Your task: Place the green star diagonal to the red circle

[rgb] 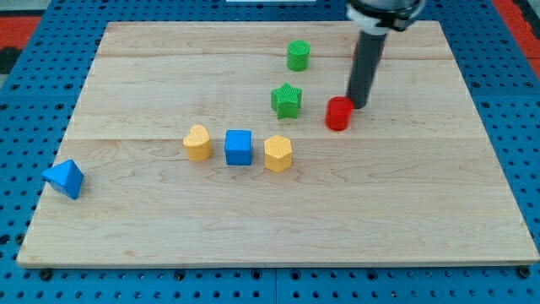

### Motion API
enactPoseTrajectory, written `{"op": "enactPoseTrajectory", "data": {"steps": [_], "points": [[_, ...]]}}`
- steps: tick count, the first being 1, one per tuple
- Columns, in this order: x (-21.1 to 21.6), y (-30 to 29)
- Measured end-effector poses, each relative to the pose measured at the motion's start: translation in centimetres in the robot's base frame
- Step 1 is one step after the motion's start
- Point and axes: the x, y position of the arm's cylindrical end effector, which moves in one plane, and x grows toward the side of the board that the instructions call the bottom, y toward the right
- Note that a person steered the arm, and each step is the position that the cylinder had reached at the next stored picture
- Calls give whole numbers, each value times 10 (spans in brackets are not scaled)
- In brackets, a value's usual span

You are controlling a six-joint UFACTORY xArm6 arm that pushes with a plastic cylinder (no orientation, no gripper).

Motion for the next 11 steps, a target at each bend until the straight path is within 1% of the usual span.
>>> {"op": "enactPoseTrajectory", "data": {"steps": [1, 2, 3, 4, 5, 6, 7, 8, 9, 10, 11], "points": [[19, -13], [-10, -25], [-11, -51], [-51, -53], [-55, -74], [-95, -95], [-111, -95], [-117, -81], [-93, -94], [-89, -130], [-31, -184]]}}
